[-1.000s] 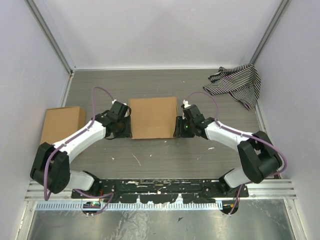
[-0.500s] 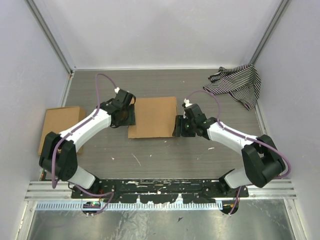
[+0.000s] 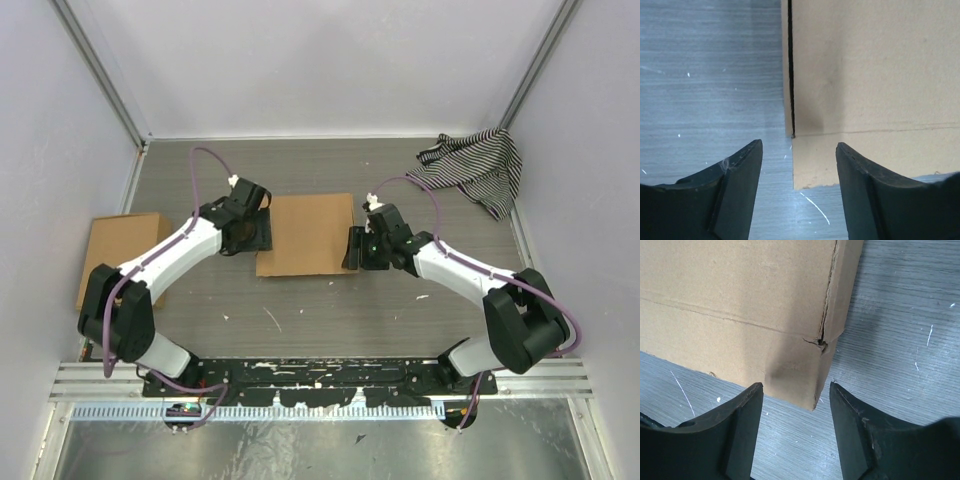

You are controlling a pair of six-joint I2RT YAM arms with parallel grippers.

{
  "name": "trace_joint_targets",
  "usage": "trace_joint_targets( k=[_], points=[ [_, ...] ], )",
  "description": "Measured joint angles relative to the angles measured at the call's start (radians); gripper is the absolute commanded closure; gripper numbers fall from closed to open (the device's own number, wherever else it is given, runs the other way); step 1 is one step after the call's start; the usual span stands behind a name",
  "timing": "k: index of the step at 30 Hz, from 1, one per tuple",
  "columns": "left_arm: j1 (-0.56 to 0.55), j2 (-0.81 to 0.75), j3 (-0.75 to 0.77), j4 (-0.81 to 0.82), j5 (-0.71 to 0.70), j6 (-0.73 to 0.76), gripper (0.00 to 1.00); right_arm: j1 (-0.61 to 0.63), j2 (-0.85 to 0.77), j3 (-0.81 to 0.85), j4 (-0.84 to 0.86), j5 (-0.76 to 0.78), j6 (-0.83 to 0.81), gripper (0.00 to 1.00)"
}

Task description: Fold the paper box

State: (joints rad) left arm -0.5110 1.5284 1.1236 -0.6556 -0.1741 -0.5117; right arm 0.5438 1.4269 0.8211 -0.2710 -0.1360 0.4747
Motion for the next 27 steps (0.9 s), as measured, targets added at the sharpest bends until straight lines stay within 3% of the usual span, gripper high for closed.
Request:
trace_joint_targets(
  k=[5,20,27],
  points=[
    [0.019,-0.032,-0.045,0.008,0.015,-0.016,0.29,0.000,0.001,0.001,0.001,-0.004,0.000,0.38],
    [0.052,0.098,-0.017,0.121,0.084,-0.036,0.33,-0.017,0.072,0.074,0.051,0.077,0.025,0.35],
    [0.055,0.147,0.021,0.140,0.124,-0.044,0.37,-0.035,0.211,0.158,0.095,0.090,0.005,0.35]
  ],
)
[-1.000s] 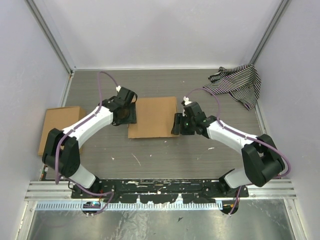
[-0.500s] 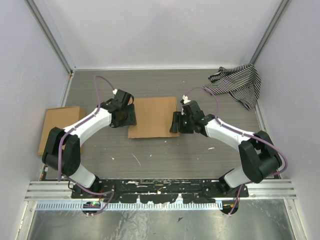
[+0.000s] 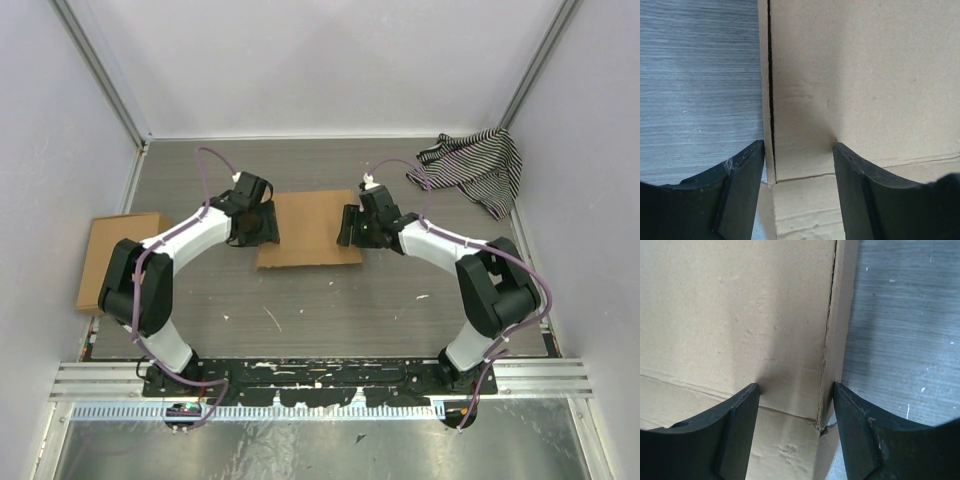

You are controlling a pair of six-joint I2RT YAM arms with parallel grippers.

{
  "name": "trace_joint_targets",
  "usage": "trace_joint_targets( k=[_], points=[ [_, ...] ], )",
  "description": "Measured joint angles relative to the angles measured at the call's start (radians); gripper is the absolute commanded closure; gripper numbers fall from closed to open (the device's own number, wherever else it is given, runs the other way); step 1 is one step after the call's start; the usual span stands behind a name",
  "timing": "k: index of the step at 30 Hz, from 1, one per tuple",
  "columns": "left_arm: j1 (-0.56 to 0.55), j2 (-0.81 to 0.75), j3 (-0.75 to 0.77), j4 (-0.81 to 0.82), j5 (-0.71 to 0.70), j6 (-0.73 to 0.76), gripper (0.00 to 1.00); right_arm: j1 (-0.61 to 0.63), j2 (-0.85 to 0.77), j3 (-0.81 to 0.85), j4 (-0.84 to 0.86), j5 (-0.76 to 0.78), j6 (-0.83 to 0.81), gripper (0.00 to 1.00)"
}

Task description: Fold the paper box

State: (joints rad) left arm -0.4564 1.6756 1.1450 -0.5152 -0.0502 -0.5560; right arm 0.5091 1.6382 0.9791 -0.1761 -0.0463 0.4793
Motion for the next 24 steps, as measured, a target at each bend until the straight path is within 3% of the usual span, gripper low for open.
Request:
trace_joint_targets(
  k=[11,17,24],
  points=[
    [0.008,0.037,0.052,-0.029,0.019,-0.021,0.36,-0.048,0.059,0.069,-0.018,-0.063,-0.005,0.36],
    [0.010,0.052,0.092,-0.081,0.007,-0.012,0.33,-0.056,0.069,0.090,-0.038,-0.060,-0.002,0.27],
    [0.022,-0.089,0.008,-0.126,-0.016,-0.005,0.30,-0.057,-0.081,-0.016,-0.069,-0.064,-0.002,0.24]
  ],
)
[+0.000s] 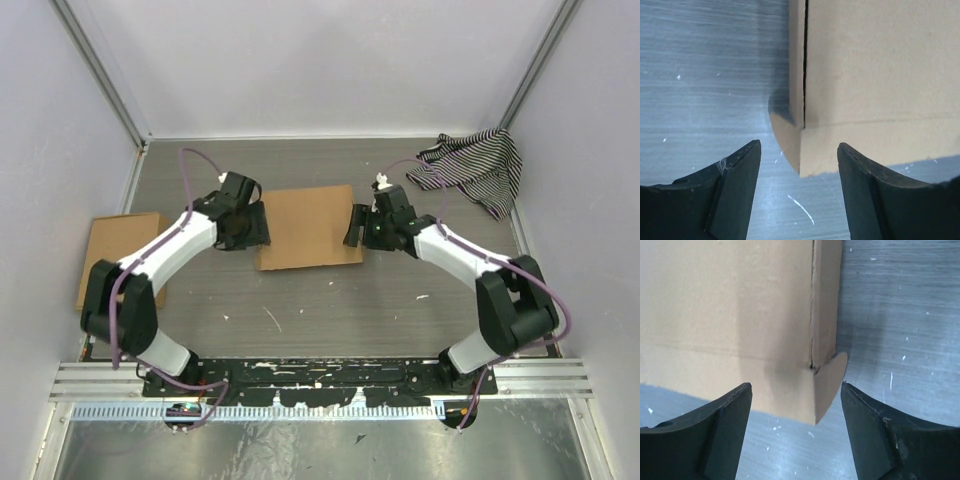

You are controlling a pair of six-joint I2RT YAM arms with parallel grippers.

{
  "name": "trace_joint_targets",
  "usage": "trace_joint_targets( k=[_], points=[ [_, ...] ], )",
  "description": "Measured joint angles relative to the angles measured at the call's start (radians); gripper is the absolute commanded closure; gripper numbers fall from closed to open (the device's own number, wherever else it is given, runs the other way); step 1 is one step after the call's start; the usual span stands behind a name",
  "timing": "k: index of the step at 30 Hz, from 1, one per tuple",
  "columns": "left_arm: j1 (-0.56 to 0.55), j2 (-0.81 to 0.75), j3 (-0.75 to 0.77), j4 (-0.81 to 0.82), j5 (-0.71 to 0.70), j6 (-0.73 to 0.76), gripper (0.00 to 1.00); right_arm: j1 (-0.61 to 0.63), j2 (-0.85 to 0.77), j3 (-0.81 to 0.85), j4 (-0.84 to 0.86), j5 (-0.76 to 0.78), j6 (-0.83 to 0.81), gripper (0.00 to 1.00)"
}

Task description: Fold the paper box

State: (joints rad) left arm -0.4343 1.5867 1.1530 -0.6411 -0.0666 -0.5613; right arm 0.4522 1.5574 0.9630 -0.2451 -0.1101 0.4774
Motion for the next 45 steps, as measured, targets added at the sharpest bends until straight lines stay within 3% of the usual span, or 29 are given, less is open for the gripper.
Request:
trace_joint_targets(
  k=[5,8,24,45],
  points=[
    [0.005,-0.187,-0.135,0.048,0.032,-0.021,0.32,0.000,-0.138,-0.075,-0.010,-0.043,-0.006,0.26],
    [0.004,-0.221,-0.199,0.095,0.060,-0.037,0.33,0.000,-0.152,-0.087,-0.005,-0.070,-0.016,0.29],
    [-0.002,-0.154,-0.245,0.222,0.135,-0.042,0.37,0.006,-0.085,-0.138,0.058,-0.105,-0.043,0.37],
    [-0.020,-0.098,-0.245,0.219,0.144,-0.042,0.45,0.024,-0.069,-0.138,0.056,-0.122,-0.065,0.44]
  ],
)
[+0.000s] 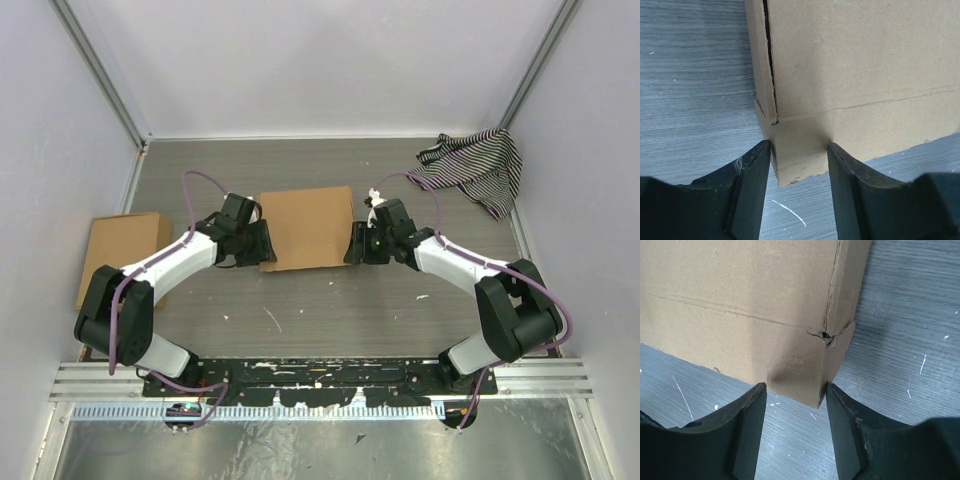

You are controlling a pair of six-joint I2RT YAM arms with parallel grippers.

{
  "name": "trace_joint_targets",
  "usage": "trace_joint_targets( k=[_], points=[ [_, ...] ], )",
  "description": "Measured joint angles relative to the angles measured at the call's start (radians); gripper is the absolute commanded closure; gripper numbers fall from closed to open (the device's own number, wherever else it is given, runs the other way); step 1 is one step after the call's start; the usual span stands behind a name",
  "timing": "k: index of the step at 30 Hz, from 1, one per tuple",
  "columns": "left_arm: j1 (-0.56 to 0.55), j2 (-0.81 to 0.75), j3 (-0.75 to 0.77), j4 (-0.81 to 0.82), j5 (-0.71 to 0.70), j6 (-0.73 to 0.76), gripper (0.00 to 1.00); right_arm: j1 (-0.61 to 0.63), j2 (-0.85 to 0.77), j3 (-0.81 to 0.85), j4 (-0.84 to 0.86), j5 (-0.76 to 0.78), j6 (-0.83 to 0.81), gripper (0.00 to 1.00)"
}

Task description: Fold the paper box

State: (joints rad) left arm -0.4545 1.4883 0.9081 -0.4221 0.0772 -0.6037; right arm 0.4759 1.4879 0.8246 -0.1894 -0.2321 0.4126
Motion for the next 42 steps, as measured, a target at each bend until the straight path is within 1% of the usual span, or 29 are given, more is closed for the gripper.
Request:
trace_joint_targets(
  k=[15,24,42],
  points=[
    [0.000,-0.026,0.002,-0.071,0.030,-0.001,0.48,0.006,-0.016,0.027,-0.079,-0.024,0.005,0.47],
    [0.000,-0.032,0.014,-0.108,0.052,-0.003,0.48,0.006,-0.016,0.042,-0.115,-0.035,0.010,0.47],
    [0.000,-0.030,0.024,-0.133,0.042,0.004,0.49,0.006,-0.002,0.046,-0.087,-0.019,0.009,0.47]
  ],
)
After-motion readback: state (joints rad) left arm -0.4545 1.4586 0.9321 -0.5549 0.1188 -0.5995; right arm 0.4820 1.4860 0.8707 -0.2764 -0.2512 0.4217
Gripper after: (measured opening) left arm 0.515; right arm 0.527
